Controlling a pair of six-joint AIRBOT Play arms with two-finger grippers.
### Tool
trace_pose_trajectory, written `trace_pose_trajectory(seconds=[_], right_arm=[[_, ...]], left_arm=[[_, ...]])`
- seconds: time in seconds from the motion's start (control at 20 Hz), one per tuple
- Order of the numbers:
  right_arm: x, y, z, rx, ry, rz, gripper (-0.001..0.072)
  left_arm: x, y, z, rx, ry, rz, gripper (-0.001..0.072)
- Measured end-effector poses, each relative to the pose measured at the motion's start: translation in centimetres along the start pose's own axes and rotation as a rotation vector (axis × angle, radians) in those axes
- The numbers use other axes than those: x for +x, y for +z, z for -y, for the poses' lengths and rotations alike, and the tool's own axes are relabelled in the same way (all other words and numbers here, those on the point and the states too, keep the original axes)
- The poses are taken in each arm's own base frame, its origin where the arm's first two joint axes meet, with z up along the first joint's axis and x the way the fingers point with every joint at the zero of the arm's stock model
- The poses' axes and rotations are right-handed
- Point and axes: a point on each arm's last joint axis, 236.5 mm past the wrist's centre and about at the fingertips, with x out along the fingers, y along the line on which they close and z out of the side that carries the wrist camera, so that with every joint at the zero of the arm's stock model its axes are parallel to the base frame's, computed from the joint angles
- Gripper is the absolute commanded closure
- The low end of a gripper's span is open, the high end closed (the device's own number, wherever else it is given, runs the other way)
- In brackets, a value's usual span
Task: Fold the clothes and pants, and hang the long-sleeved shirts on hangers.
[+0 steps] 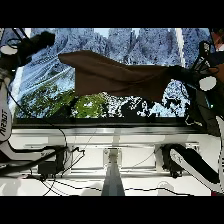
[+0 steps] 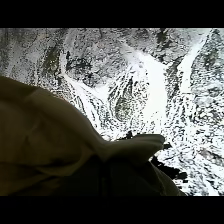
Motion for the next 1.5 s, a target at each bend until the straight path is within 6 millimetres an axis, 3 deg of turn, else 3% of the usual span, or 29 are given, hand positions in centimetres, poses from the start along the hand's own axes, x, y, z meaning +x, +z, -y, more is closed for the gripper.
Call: trace_pose_trajectory(seconds=[0.1, 0.25, 0.35, 0.4, 0.45, 0.5, 0.55, 0.8, 0.95, 1.05, 1.1, 1.3, 1.4, 1.5], right_arm=[[0.0, -0.1, 0.0, 0.000, 0.001, -0.004, 0.0697], [0.0, -0.3, 0.0, -0.001, 0.001, -0.010, 0.0697], [0.0, -0.3, 0.0, 0.000, 0.002, -0.012, 0.0696], [0.0, -0.3, 0.0, 0.000, 0.002, -0.012, 0.0696], [0.0, -0.3, 0.0, -0.001, 0.002, -0.013, 0.0696], [0.0, -0.3, 0.0, -0.001, 0.002, -0.013, 0.0697], [0.0, -0.3, 0.0, 0.000, 0.002, -0.013, 0.0697], [0.0, -0.3, 0.0, -0.001, 0.002, -0.013, 0.0697], [0.0, -0.3, 0.0, -0.001, 0.002, -0.014, 0.0697], [0.0, -0.3, 0.0, -0.001, 0.002, -0.014, 0.0697], [0.0, -0.3, -0.1, 0.000, 0.003, -0.014, 0.0696], [0.0, -0.2, -0.1, -0.010, 0.002, -0.012, 0.0697], [-0.3, 0.5, -0.2, -0.040, 0.001, 0.002, 0.0697], [-0.8, 1.9, -0.5, -0.077, -0.003, 0.028, 0.0697]], left_arm=[[-1.4, -4.3, 0.2, -0.016, -0.065, -0.190, 0.0694], [-4.3, -12.7, -1.0, -0.058, -0.064, -0.509, 0.0693], [-5.7, -17.0, -1.0, -0.113, -0.083, -0.633, 0.0681], [-6.1, -18.7, -0.8, -0.140, -0.098, -0.669, 0.0590], [-6.3, -20.3, -0.5, -0.170, -0.112, -0.696, 0.0310], [-6.4, -21.6, -0.3, -0.206, -0.124, -0.707, 0.0088], [-6.3, -22.8, -0.2, -0.239, -0.124, -0.711, 0.0054], [-5.6, -27.2, 0.5, -0.347, -0.143, -0.750, 0.0117], [-4.4, -28.7, 1.0, -0.365, -0.154, -0.756, 0.0477], [-3.3, -29.0, 1.4, -0.353, -0.164, -0.732, 0.0656], [-2.8, -28.8, 1.5, -0.345, -0.167, -0.714, 0.0692], [-1.7, -26.5, 2.4, -0.339, -0.228, -0.631, 0.0694], [-1.9, -23.7, 2.8, -0.316, -0.272, -0.582, 0.0695], [-2.6, -19.2, 3.0, -0.264, -0.301, -0.498, 0.0695]])
